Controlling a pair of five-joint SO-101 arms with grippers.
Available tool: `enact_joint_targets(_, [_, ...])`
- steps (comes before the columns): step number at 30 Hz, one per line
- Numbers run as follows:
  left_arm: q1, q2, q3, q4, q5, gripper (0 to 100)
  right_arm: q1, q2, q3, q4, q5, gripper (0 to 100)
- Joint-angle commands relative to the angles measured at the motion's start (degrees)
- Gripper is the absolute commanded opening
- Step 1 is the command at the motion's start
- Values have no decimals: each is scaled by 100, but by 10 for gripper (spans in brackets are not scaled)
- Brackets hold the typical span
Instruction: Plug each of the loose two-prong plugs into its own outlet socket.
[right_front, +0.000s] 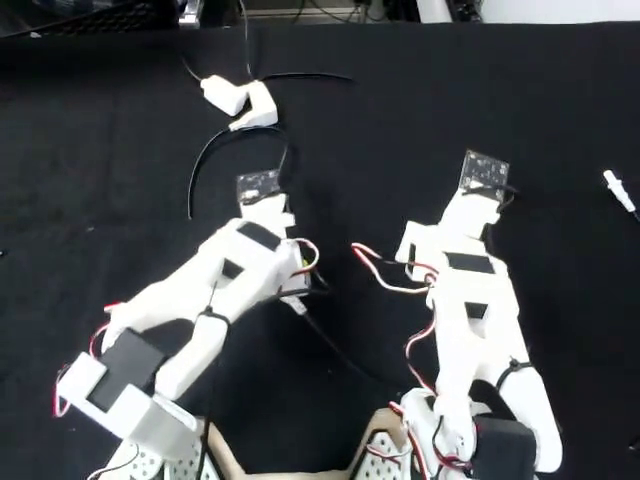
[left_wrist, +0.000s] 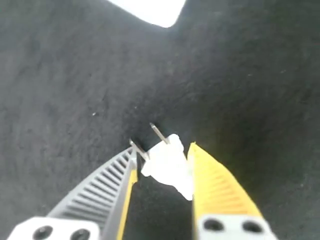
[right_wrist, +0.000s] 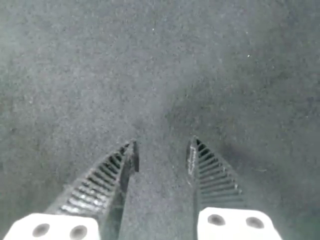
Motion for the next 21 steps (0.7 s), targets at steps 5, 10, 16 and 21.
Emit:
enact_joint_targets(5, [321, 53, -127, 44, -211, 23, 53, -207, -251, -53, -44, 166])
enact_joint_targets(10, [418, 53, -295, 44, -211, 28, 53, -207, -277, -79, -70, 166])
enact_joint_targets(16, [418, -369, -541, 633, -211, 29, 281, -207, -497, -44, -44, 166])
enact_joint_targets(21, [321, -1424, -760, 1213, -281, 29, 738, -330, -567, -53, -70, 166])
